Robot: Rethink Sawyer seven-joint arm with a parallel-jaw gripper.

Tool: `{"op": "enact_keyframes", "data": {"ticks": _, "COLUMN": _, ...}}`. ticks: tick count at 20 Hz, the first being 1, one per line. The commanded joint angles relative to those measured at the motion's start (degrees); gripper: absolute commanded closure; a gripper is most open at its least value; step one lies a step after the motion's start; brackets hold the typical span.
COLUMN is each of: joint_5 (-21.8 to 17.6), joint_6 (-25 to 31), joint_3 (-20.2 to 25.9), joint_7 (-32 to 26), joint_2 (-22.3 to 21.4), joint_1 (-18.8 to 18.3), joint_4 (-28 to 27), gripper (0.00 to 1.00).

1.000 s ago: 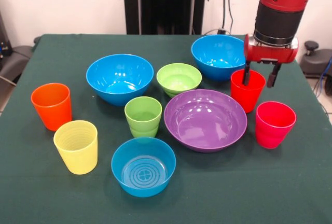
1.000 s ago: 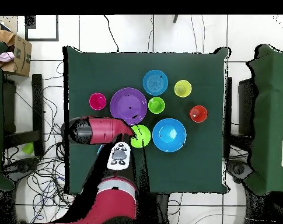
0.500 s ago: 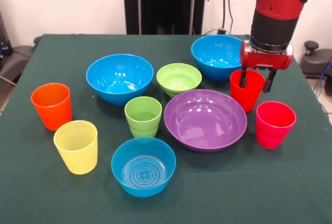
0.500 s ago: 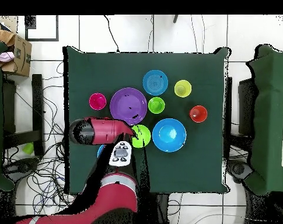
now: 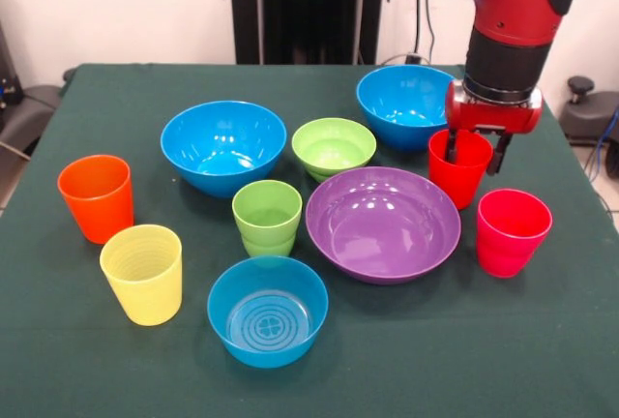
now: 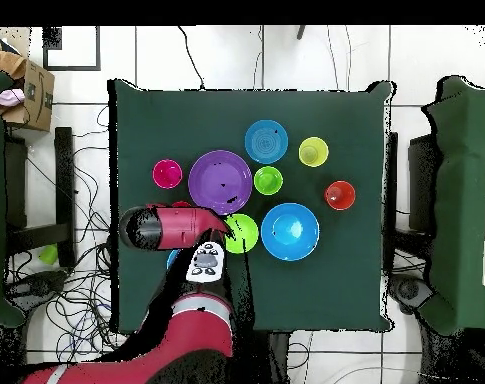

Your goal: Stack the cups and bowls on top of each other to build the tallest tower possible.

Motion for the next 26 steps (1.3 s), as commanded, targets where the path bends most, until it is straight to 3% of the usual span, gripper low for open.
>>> {"op": "enact_keyframes", "data": {"ticks": 1, "joint_5": 0.3, "joint_6": -2.8, "joint_3": 2.9, "joint_7": 9.6, "joint_2": 1.4, "joint_1": 1.3, "joint_4": 1.3, "gripper": 0.00}}
{"op": "enact_keyframes", "data": {"ticks": 19, "joint_5": 1.1, "joint_6": -5.7, "joint_3": 3.5, "joint_7": 11.3, "joint_2": 0.6, "joint_1": 1.1, "joint_4": 5.3, "gripper": 0.00}}
{"op": "enact_keyframes", "data": {"ticks": 20, "joint_5": 1.1, "joint_6": -5.8, "joint_3": 3.5, "joint_7": 11.4, "joint_2": 0.5, "joint_1": 1.2, "joint_4": 5.4, "gripper": 1.00}}
{"op": "enact_keyframes", "data": {"ticks": 26, "joint_5": 1.0, "joint_6": -6.4, "joint_3": 3.1, "joint_7": 12.0, "joint_2": 0.6, "joint_1": 1.5, "joint_4": 5.4, "gripper": 1.00}}
